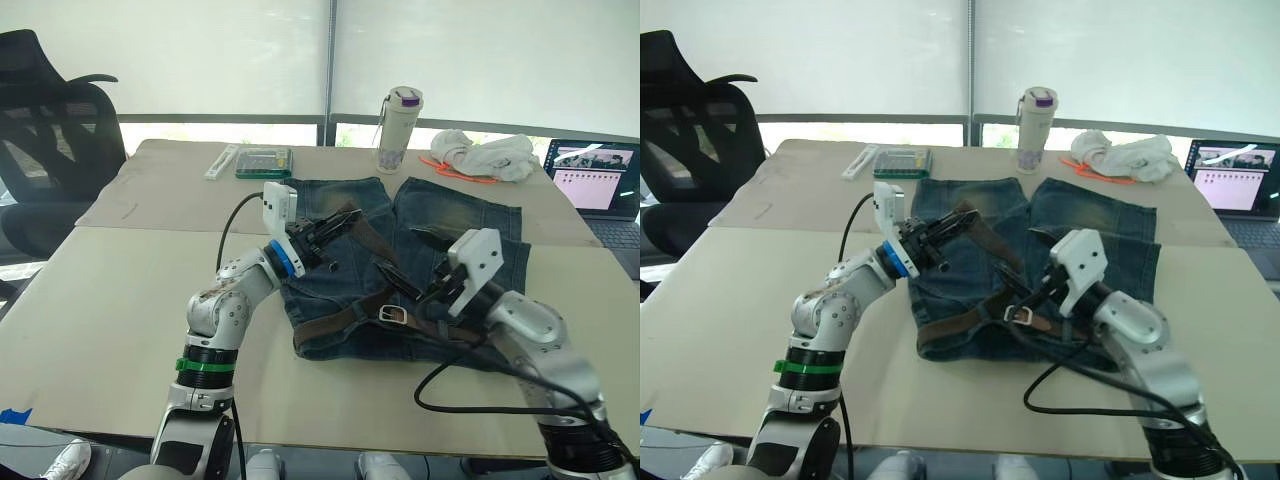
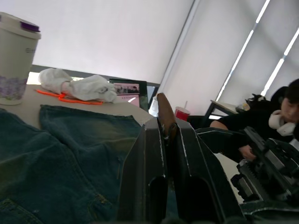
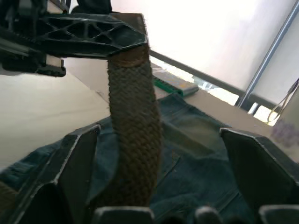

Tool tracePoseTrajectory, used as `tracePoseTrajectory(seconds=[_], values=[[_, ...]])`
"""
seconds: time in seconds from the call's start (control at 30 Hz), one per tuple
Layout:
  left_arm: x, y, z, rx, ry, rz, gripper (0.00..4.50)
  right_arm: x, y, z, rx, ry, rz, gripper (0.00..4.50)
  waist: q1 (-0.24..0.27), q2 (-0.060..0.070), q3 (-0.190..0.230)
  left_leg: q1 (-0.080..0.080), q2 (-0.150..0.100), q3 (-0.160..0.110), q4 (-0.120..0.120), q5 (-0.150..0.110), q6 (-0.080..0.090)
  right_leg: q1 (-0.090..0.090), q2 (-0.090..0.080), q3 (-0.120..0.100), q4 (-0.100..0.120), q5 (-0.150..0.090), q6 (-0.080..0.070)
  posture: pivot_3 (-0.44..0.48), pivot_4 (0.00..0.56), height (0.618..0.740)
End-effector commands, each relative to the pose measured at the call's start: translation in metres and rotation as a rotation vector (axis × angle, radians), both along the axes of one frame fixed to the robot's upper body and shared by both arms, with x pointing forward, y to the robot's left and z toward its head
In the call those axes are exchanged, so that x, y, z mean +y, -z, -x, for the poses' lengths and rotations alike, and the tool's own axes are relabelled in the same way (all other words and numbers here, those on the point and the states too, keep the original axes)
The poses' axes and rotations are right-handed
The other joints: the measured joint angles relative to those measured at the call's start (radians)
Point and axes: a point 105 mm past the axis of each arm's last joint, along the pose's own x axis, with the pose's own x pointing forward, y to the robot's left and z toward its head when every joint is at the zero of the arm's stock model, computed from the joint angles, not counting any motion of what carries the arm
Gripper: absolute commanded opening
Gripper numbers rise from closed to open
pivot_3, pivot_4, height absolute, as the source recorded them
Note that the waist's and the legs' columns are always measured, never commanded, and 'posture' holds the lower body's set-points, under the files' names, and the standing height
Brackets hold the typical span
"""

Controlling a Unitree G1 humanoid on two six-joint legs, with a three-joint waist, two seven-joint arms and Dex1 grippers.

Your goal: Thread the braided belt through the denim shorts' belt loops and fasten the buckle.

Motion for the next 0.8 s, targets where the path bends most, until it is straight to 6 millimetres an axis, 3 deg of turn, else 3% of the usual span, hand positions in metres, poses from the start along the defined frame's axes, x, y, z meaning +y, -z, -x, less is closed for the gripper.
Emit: tracePoseTrajectory(seconds=[0.03,0.27,0.47,0.8], values=[[-0.002,-0.011,0.018,-0.1,0.158,-0.029,0.0,-0.002,-0.021,0.013,0.138,-0.141,-0.124,4.49,-0.003,0.0,0.0,0.0,0.0,0.0,0.0,0.0,0.0,0.0,0.0,0.0,0.0,0.0,0.0,0.0,0.15,0.737],[-0.002,-0.014,0.033,-0.176,0.372,-0.104,0.0,0.001,-0.018,0.03,0.41,-0.379,-0.176,4.49,0.002,0.0,0.0,-0.001,0.0,0.0,0.0,0.0,0.0,0.0,0.0,0.0,-0.001,0.0,0.0,0.0,0.15,0.737],[-0.006,-0.023,0.034,-0.231,0.435,-0.117,0.0,0.018,-0.02,0.035,0.469,-0.487,-0.137,4.49,0.0,0.0,0.0,-0.001,0.0,0.0,0.0,0.0,0.0,-0.001,0.0,0.0,-0.001,0.0,0.0,0.0,0.15,0.737],[-0.006,-0.027,0.027,-0.251,0.398,-0.097,0.0,0.024,-0.026,0.033,0.448,-0.494,-0.158,1.21,0.002,0.0,0.0,-0.002,0.0,0.0,0.0,0.0,0.0,-0.001,0.0,0.0,-0.001,0.0,0.0,0.0,0.15,0.737]])
